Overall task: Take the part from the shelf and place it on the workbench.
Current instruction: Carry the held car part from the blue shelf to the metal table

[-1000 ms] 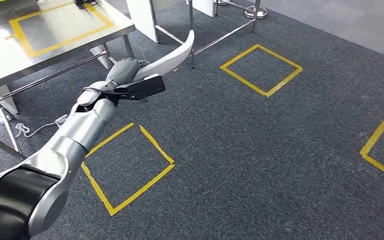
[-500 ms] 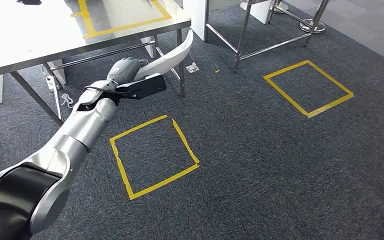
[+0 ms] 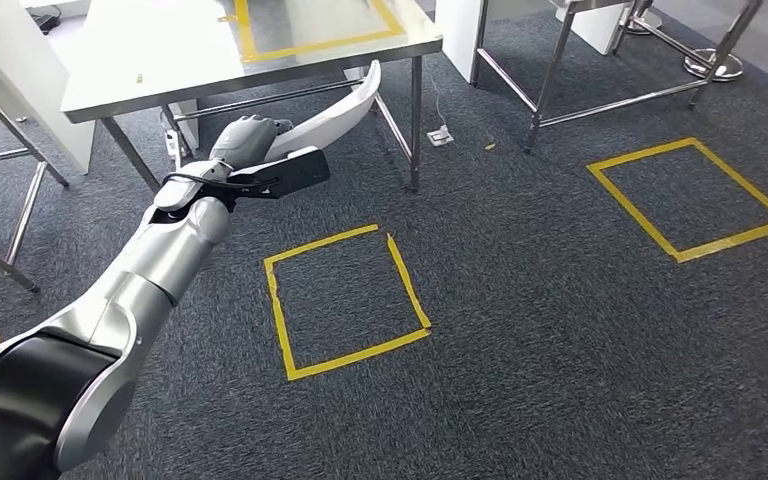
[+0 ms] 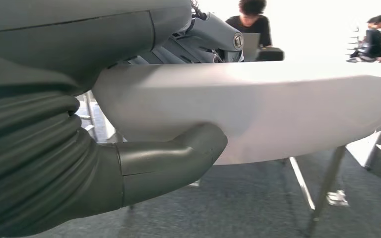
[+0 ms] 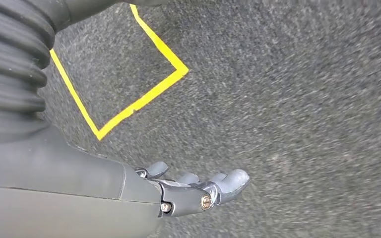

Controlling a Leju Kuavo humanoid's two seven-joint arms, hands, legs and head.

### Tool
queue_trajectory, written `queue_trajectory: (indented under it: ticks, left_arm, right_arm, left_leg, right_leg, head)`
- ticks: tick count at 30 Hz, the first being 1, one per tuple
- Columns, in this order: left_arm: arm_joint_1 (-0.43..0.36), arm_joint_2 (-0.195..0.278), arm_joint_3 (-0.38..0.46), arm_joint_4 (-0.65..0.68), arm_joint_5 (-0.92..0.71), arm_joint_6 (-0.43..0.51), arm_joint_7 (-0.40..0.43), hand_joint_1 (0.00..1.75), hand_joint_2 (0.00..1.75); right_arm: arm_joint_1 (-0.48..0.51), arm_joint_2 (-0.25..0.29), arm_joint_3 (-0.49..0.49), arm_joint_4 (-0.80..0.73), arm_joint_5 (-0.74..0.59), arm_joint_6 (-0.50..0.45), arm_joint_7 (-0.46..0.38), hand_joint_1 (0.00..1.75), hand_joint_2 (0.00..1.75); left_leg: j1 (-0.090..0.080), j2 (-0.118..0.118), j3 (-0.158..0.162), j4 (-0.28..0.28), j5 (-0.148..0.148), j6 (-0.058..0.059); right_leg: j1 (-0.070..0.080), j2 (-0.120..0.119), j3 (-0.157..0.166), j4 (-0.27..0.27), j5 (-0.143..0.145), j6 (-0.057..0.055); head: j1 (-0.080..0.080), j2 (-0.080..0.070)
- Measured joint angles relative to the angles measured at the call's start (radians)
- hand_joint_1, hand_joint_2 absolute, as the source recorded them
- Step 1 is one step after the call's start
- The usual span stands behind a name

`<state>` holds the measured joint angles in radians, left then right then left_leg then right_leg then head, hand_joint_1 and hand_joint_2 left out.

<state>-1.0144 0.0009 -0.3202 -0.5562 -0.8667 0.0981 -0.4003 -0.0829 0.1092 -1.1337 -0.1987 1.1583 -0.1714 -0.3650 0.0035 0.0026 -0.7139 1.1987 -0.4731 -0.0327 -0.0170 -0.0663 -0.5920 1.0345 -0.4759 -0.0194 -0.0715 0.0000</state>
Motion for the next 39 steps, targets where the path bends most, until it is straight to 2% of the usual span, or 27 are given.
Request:
queue_trajectory:
  ticks: [2,3,5,6,7,8,10,11,12,13,14,16,17,18,19,23,26,31,39]
  left_arm:
    - [-0.005,-0.001,0.000,0.000,0.000,0.000,0.000,1.57,1.75]
    - [-0.007,-0.001,0.000,0.000,-0.001,0.000,-0.001,1.57,1.75]
    - [-0.008,0.000,0.000,0.002,-0.002,-0.001,-0.001,1.57,1.75]
    - [-0.009,0.000,0.000,0.002,-0.003,-0.001,-0.001,1.57,1.75]
    - [-0.011,0.000,0.000,0.003,-0.003,-0.001,-0.001,1.57,1.75]
    - [-0.014,-0.001,0.000,0.003,-0.003,-0.002,-0.001,1.57,1.75]
    - [-0.019,-0.008,-0.001,0.004,-0.003,-0.007,-0.001,1.57,1.75]
    - [-0.019,-0.012,-0.001,0.006,-0.003,-0.011,-0.001,1.57,1.75]
    - [-0.019,-0.016,-0.001,0.008,-0.003,-0.015,-0.001,1.57,1.75]
    - [-0.018,-0.019,-0.002,0.010,-0.003,-0.018,0.000,1.57,1.75]
    - [-0.018,-0.021,-0.002,0.012,-0.003,-0.019,0.000,1.57,1.75]
    - [-0.020,-0.024,-0.002,0.012,-0.003,-0.020,0.001,1.57,1.75]
    - [-0.021,-0.025,-0.002,0.012,-0.003,-0.020,0.001,1.57,1.75]
    - [-0.023,-0.026,-0.002,0.012,-0.003,-0.020,0.001,1.57,1.75]
    - [-0.024,-0.027,-0.002,0.012,-0.003,-0.020,0.002,1.57,1.75]
    - [-0.025,-0.027,-0.003,0.012,-0.003,-0.020,0.003,1.57,1.75]
    - [-0.025,-0.027,-0.004,0.012,-0.003,-0.021,0.004,1.57,1.75]
    - [-0.025,-0.027,-0.005,0.012,-0.003,-0.027,0.004,1.57,1.75]
    - [-0.025,-0.027,-0.006,0.012,-0.003,-0.029,0.004,1.57,1.75]
  right_arm:
    - [-0.003,0.001,-0.002,0.000,-0.004,-0.004,0.000,0.00,1.75]
    - [-0.004,0.001,-0.003,0.000,-0.006,-0.007,0.000,0.00,1.75]
    - [-0.007,0.002,-0.007,0.000,-0.009,-0.010,0.001,0.00,1.75]
    - [-0.007,0.002,-0.008,0.000,-0.011,-0.012,0.000,0.00,1.75]
    - [-0.008,0.003,-0.010,0.000,-0.011,-0.013,0.000,0.00,1.75]
    - [-0.008,0.003,-0.010,0.000,-0.012,-0.014,0.000,0.00,1.75]
    - [-0.007,0.003,-0.012,0.000,-0.014,-0.015,0.000,0.00,1.75]
    - [-0.005,0.002,-0.014,0.000,-0.015,-0.016,0.000,0.00,1.75]
    - [-0.003,0.002,-0.015,0.000,-0.016,-0.017,0.000,0.00,1.75]
    - [-0.002,0.003,-0.016,0.000,-0.017,-0.017,0.000,0.00,1.75]
    - [-0.001,0.003,-0.016,0.000,-0.017,-0.017,0.000,0.00,1.75]
    - [-0.002,0.002,-0.016,0.000,-0.017,-0.017,-0.001,0.00,1.75]
    - [-0.003,0.002,-0.016,0.000,-0.017,-0.017,-0.002,0.00,1.75]
    - [-0.003,0.002,-0.016,0.000,-0.017,-0.016,-0.002,0.00,1.75]
    - [-0.003,0.003,-0.016,0.000,-0.017,-0.016,-0.003,0.00,1.75]
    - [-0.003,0.005,-0.016,0.000,-0.016,-0.014,-0.003,0.00,1.75]
    - [-0.003,0.005,-0.016,0.000,-0.016,-0.014,-0.004,0.00,1.75]
    - [-0.004,0.006,-0.016,0.000,-0.016,-0.014,-0.003,0.00,1.75]
    - [-0.003,0.006,-0.016,0.000,-0.016,-0.014,-0.003,0.00,1.75]
  left_leg:
    - [-0.006,0.015,0.073,-0.126,0.036,0.012]
    - [-0.009,0.019,0.090,-0.157,0.039,0.018]
    - [-0.013,0.014,0.094,-0.169,0.037,0.031]
    - [-0.011,0.010,0.096,-0.172,0.039,0.037]
    - [-0.008,0.007,0.098,-0.176,0.041,0.043]
    - [-0.005,0.005,0.100,-0.180,0.043,0.049]
    - [-0.001,0.000,0.102,-0.183,0.043,0.057]
    - [-0.001,-0.004,0.101,-0.182,0.043,0.059]
    - [-0.002,-0.008,0.101,-0.181,0.042,0.060]
    - [-0.002,-0.012,0.101,-0.179,0.042,0.060]
    - [-0.002,-0.016,0.101,-0.177,0.041,0.060]
    - [-0.001,-0.023,0.100,-0.171,0.038,0.055]
    - [-0.002,-0.027,0.099,-0.168,0.036,0.051]
    - [-0.004,-0.030,0.097,-0.167,0.035,0.046]
    - [-0.006,-0.032,0.095,-0.166,0.034,0.044]
    - [-0.010,-0.032,0.098,-0.174,0.039,0.051]
    - [-0.010,-0.030,0.102,-0.182,0.043,0.042]
    - [-0.009,-0.029,0.103,-0.186,0.046,0.030]
    - [-0.010,-0.030,0.101,-0.185,0.046,0.029]
  right_leg:
    - [0.003,-0.014,0.003,0.001,-0.004,0.009]
    - [0.005,-0.020,0.003,0.001,-0.005,0.013]
    - [0.006,-0.030,0.006,-0.002,-0.003,0.024]
    - [0.005,-0.027,0.007,-0.002,-0.005,0.029]
    - [0.003,-0.014,0.005,0.004,-0.011,0.035]
    - [0.002,0.006,-0.006,0.028,-0.026,0.041]
    - [-0.001,0.048,-0.063,0.140,-0.078,0.050]
    - [-0.001,0.057,-0.099,0.209,-0.103,0.053]
    - [-0.001,0.060,-0.129,0.260,-0.114,0.054]
    - [-0.001,0.062,-0.143,0.277,-0.107,0.055]
    - [-0.001,0.062,-0.135,0.250,-0.081,0.054]
    - [-0.001,0.066,-0.074,0.115,-0.012,0.049]
    - [0.000,0.068,-0.045,0.054,0.009,0.045]
    - [0.000,0.070,-0.027,0.015,0.019,0.041]
    - [0.001,0.071,-0.020,0.000,0.019,0.038]
    - [0.001,0.070,-0.020,-0.005,0.025,0.032]
    - [0.002,0.072,-0.021,-0.005,0.026,0.026]
    - [0.003,0.071,-0.022,-0.004,0.026,0.023]
    - [0.002,0.071,-0.022,-0.004,0.026,0.023]
  head:
    - [0.001,0.000]
    - [0.001,0.000]
    - [0.002,0.000]
    - [0.003,0.000]
    - [0.003,0.000]
    - [0.005,0.000]
    - [0.010,0.000]
    - [0.012,0.000]
    - [0.013,0.000]
    - [0.013,0.000]
    - [0.013,0.000]
    - [0.014,0.000]
    - [0.015,0.000]
    - [0.015,0.000]
    - [0.016,0.000]
    - [0.015,0.000]
    - [0.015,0.000]
    - [0.015,0.000]
    - [0.015,0.000]
